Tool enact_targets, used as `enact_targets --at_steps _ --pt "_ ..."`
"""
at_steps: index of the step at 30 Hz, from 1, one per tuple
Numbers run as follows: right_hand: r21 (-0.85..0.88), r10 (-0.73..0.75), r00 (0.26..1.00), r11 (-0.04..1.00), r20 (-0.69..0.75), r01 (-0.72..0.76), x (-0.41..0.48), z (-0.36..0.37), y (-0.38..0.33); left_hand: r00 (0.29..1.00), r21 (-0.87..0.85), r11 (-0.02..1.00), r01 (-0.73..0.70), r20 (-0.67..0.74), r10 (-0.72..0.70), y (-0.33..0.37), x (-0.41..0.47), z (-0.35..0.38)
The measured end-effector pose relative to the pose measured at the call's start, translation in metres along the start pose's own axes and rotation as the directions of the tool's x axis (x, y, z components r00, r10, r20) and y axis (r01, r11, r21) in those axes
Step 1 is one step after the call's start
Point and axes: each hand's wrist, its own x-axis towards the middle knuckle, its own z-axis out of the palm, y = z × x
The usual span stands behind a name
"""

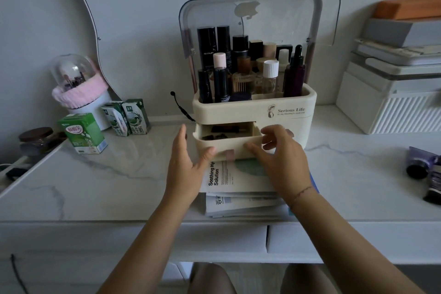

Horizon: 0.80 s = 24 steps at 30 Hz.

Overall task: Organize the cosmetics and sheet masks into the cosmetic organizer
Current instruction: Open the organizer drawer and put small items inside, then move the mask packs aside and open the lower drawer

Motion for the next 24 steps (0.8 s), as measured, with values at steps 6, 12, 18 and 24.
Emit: enact_targets --at_steps 6,12,18,24 --pt "-0.172 0.092 0.995 0.980 -0.044 -0.098 0.019 0.012 0.000 0.998 0.068 0.998 0.008 -0.064 -0.003 0.003 0.021 0.013" --pt "-0.226 0.128 0.989 0.964 -0.070 -0.141 0.029 0.019 0.000 0.993 0.133 0.990 0.048 -0.114 -0.033 0.006 0.032 0.022" --pt "-0.110 0.118 0.961 0.983 -0.248 -0.149 0.020 -0.008 0.016 0.993 0.154 0.986 0.058 -0.112 -0.041 0.009 0.041 0.024" --pt "-0.062 0.338 0.935 0.936 -0.110 -0.346 0.021 -0.030 0.043 0.990 0.269 0.963 -0.001 -0.136 0.039 0.029 0.017 0.021"
